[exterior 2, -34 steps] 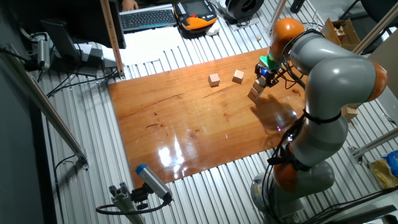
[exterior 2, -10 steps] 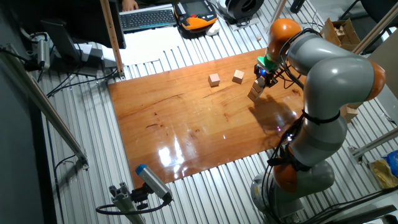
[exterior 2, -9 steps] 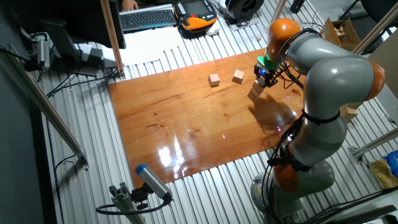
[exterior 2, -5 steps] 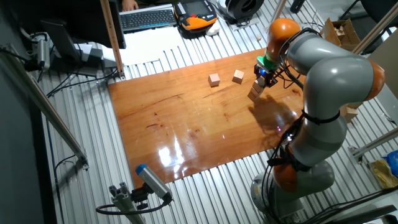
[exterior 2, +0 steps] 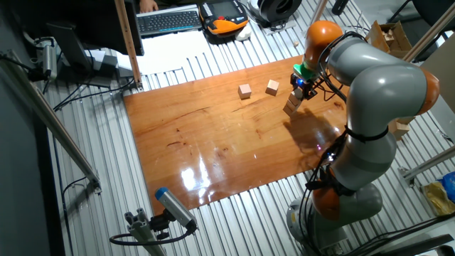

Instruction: Stack the blocks in a vertical line of five

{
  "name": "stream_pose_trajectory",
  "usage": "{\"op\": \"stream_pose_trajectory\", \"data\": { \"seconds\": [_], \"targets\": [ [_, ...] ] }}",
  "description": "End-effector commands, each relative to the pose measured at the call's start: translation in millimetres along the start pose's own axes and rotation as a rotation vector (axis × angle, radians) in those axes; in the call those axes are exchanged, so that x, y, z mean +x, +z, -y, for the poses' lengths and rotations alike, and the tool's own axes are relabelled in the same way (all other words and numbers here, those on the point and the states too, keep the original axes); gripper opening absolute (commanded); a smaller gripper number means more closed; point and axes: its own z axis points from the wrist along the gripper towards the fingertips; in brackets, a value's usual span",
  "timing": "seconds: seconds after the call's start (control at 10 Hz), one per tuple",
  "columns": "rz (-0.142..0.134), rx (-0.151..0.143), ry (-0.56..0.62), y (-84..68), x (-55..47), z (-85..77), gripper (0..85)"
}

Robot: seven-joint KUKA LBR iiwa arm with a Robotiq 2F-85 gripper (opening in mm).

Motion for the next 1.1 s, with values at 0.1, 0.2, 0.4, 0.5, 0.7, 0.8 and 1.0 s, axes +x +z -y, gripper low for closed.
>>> {"op": "stream_pose_trajectory", "data": {
  "seconds": [0.1,0.2,0.4,0.5,0.7,0.8,1.0],
  "targets": [
    [0.000,0.001,0.000,0.2,0.1,0.0,34.0],
    [0.003,0.004,0.000,0.2,0.2,-0.2,34.0],
    [0.001,0.001,-0.002,0.5,0.4,-0.6,34.0],
    [0.001,0.000,-0.005,0.6,0.3,-0.7,34.0],
    [0.002,0.002,-0.008,0.6,0.4,-0.6,34.0],
    [0.005,0.005,-0.008,0.7,0.3,-0.7,34.0],
    [0.004,0.005,-0.008,1.0,0.6,-1.1,34.0]
  ]
}}
